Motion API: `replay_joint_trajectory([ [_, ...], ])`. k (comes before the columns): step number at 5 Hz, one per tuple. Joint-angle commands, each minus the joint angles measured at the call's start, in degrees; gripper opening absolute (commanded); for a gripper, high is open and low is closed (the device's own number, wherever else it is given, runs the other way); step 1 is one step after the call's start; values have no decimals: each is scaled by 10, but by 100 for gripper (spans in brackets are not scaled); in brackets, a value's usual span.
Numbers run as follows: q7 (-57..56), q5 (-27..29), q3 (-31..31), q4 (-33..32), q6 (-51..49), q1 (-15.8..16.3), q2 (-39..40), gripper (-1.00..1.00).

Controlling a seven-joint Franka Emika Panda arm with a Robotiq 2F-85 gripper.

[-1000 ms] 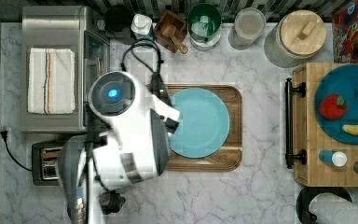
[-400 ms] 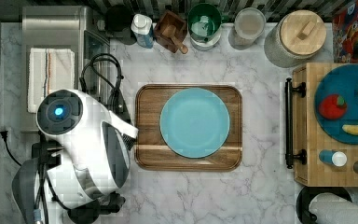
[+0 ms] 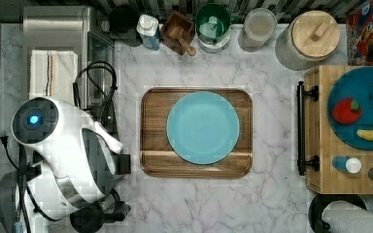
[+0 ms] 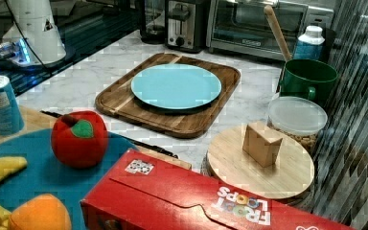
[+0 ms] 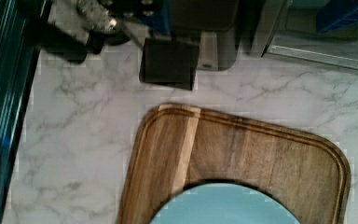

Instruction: Pick up the toast.

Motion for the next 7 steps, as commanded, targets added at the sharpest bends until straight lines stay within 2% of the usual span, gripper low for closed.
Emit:
replay_joint_trajectory([
  [1, 101, 14, 54, 85, -37, 47, 36, 100],
  [2, 129, 24, 66, 96, -43, 56, 49, 100],
  [4, 182, 7, 97, 71, 35, 66, 60, 100],
  [5, 198, 20, 98, 76, 41, 69, 70, 100],
  [7, 175, 53, 105, 11, 107, 64, 64, 100],
])
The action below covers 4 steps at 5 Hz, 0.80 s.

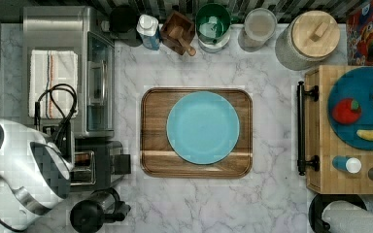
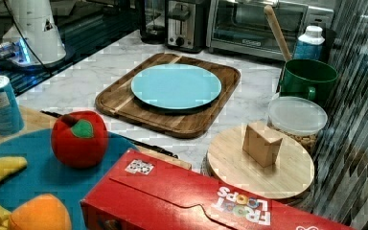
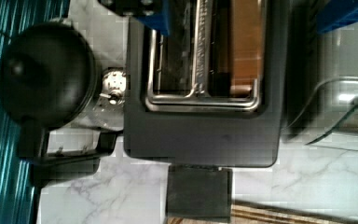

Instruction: Pick up the toast.

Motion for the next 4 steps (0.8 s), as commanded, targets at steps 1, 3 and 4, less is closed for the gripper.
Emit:
replay_joint_trajectory([
  [1, 7, 71, 36, -23, 77, 14, 0, -100],
  [3, -19, 91, 45, -71, 111, 5, -1, -100],
  [4, -22, 76, 43, -66, 93, 4, 2, -100],
])
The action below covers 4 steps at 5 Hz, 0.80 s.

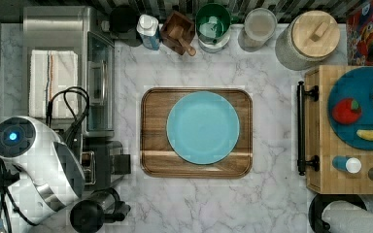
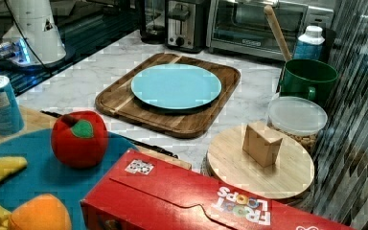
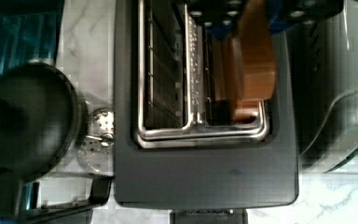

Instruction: Pick up the toast.

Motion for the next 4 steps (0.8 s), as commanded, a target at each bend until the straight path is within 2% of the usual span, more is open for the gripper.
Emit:
replay_joint_trajectory([
  [1, -8, 18, 28, 31, -37, 20, 3, -100],
  [3, -30, 3, 16, 104, -87, 1, -21, -100],
  [4, -57, 26, 2, 129, -108, -14, -37, -100],
])
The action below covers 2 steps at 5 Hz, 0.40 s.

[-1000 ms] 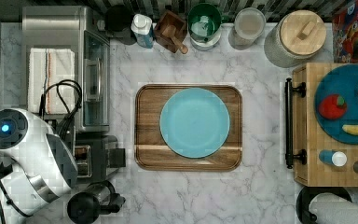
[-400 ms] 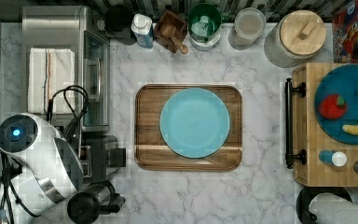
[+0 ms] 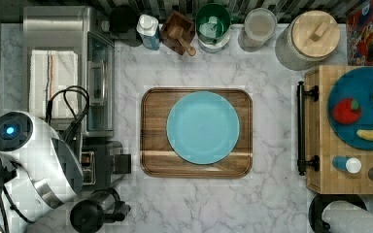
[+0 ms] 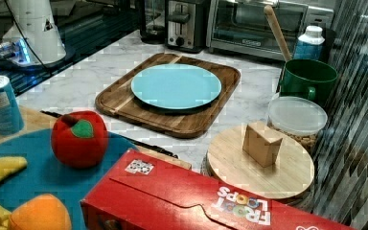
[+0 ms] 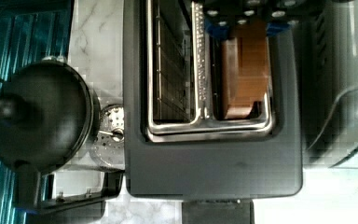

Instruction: Pick up the toast.

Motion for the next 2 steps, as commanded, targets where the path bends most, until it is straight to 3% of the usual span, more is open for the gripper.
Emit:
replay_joint_trajectory([
  [1, -88, 44, -9, 117, -79, -29, -53, -100],
  [2, -117, 44, -23, 119, -97, -40, -68, -100],
])
